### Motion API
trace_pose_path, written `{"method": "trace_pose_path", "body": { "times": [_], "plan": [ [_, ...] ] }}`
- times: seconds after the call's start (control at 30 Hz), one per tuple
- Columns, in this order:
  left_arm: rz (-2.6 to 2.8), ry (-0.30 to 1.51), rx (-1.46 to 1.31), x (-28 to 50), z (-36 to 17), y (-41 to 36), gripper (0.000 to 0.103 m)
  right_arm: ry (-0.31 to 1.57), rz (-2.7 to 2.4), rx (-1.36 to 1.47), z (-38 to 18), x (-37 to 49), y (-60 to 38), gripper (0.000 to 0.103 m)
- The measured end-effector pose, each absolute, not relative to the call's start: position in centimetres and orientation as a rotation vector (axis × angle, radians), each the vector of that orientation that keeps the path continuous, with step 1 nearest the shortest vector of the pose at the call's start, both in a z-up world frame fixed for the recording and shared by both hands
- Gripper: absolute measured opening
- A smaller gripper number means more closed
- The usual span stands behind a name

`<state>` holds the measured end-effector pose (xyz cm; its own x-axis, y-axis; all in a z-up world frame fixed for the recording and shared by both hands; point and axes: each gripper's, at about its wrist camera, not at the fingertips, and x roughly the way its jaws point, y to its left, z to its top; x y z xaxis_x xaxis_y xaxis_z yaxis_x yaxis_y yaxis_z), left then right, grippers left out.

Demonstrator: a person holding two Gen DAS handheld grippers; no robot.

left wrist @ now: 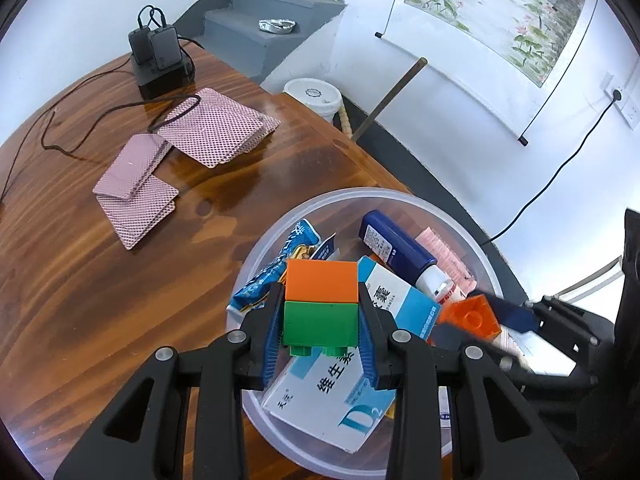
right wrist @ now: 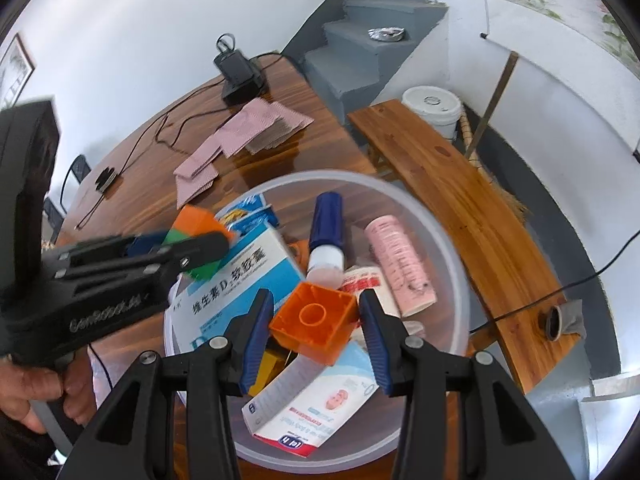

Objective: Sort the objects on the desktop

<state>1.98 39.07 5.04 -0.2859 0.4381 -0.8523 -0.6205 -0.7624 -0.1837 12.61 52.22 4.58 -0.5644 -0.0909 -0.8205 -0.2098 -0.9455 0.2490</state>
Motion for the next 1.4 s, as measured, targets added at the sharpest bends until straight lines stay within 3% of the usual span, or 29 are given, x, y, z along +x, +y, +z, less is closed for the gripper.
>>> {"method": "trace_pose_path", "body": {
  "times": [0.3,0.37,0.43,0.5,0.9,0.97,1.2,1.33,1.4],
  "plan": [
    [2.044,0.219,-1.315,1.4,4.9,39.9,0.037,0.467,2.734,-1.496,4.4,12.9,51.3,0.05],
    [2.031,0.204,-1.317,1.4,4.9,40.0,0.046,0.485,2.743,-1.503,4.4,13.1,51.4,0.052],
    [2.02,0.189,-1.311,1.5,5.1,40.1,0.063,0.52,2.76,-1.502,4.4,13.3,51.3,0.064],
    [2.036,0.204,-1.301,1.6,5.3,40.2,0.069,0.53,2.77,-1.501,4.5,13.6,51.2,0.067],
    [2.148,0.241,-1.279,2.8,7.9,38.0,0.069,0.558,2.757,-1.481,4.9,14.9,51.7,0.07],
    [2.195,0.281,-1.257,3.2,8.6,37.6,0.069,0.582,2.742,-1.452,5.1,15.2,51.9,0.077],
    [2.247,0.311,-1.097,4.9,12.8,35.4,0.069,0.633,2.641,-1.286,7.5,16.7,51.4,0.085],
    [2.22,0.275,-1.029,5.7,15.5,33.8,0.08,0.647,2.528,-1.172,9.4,18.4,50.9,0.103],
    [2.222,0.259,-0.978,6.3,16.7,32.8,0.084,0.659,2.484,-1.122,10.4,19.3,50.4,0.103]
  ]
}}
